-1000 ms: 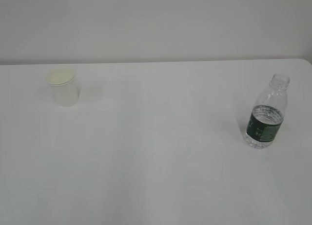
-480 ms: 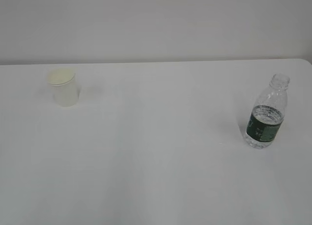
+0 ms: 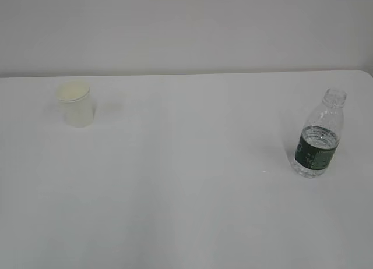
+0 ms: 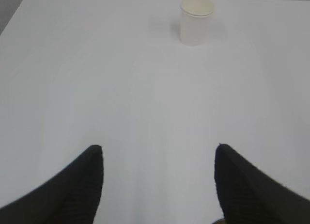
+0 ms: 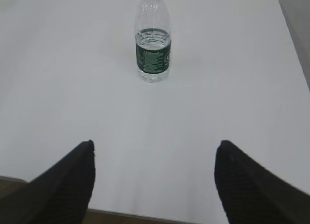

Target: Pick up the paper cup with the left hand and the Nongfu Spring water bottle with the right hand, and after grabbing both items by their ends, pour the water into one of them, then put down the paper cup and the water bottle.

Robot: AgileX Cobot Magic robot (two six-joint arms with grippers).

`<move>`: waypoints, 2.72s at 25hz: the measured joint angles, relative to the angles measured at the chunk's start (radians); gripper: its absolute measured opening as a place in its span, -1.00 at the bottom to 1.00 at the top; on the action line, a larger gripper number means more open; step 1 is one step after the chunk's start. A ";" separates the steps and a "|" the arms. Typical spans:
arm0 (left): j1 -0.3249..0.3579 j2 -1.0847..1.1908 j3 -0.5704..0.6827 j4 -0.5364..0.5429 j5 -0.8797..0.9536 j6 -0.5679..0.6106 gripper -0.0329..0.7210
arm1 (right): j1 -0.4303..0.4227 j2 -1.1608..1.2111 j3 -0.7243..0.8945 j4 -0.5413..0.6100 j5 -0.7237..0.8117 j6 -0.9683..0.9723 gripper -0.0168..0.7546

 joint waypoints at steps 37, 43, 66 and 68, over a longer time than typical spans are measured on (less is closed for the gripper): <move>0.000 0.201 -0.022 -0.052 -0.199 0.000 0.45 | 0.000 0.260 -0.128 -0.017 -0.158 -0.002 0.53; 0.000 0.266 -0.025 -0.040 -0.323 0.000 0.45 | 0.000 0.349 -0.128 -0.017 -0.277 -0.009 0.53; 0.000 0.719 -0.025 0.011 -0.766 0.000 0.36 | 0.000 0.750 -0.128 -0.018 -0.711 -0.020 0.53; 0.000 0.757 -0.025 0.011 -0.810 0.000 0.36 | 0.000 0.789 -0.128 -0.018 -0.751 -0.020 0.53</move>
